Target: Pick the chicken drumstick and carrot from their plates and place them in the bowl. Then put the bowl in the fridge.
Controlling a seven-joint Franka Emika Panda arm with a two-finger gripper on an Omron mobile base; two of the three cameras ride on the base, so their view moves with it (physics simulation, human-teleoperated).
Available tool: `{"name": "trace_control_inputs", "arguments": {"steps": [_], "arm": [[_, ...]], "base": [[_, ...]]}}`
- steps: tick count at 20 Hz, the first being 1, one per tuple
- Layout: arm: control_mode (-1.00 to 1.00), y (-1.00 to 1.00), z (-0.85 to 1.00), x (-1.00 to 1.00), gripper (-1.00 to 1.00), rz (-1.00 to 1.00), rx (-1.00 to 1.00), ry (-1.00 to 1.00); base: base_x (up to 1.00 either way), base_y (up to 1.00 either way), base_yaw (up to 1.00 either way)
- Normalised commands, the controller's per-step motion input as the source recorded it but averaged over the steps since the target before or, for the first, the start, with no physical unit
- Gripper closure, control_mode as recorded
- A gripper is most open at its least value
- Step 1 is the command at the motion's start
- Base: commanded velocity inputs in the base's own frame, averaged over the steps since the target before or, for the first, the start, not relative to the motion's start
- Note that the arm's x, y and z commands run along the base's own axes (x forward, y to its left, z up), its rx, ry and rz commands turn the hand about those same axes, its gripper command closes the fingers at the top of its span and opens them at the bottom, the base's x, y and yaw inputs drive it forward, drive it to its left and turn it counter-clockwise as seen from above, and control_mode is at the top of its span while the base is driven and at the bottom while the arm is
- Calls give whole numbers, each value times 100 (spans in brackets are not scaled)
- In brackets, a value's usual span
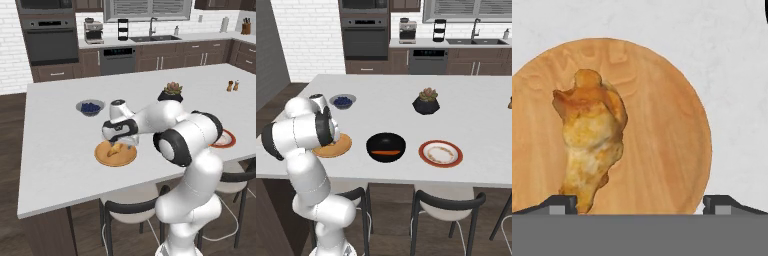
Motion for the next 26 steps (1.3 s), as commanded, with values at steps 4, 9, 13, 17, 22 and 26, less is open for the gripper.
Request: {"name": "trace_control_inputs", "arguments": {"steps": [4,9,13,17,22,26], "arm": [[-100,4,-33,42,-100,0,-3,0],[-100,10,-23,44,-100,0,-3,0],[-100,16,-30,44,-100,0,-4,0],[-100,10,-43,24,100,0,-2,4],[-100,-5,-26,-16,100,0,0,1],[-100,-39,12,-75,100,0,3,-2]], "base": [[0,0,0],[0,0,0],[0,0,0],[0,0,0],[0,0,0],[0,0,0]]}}
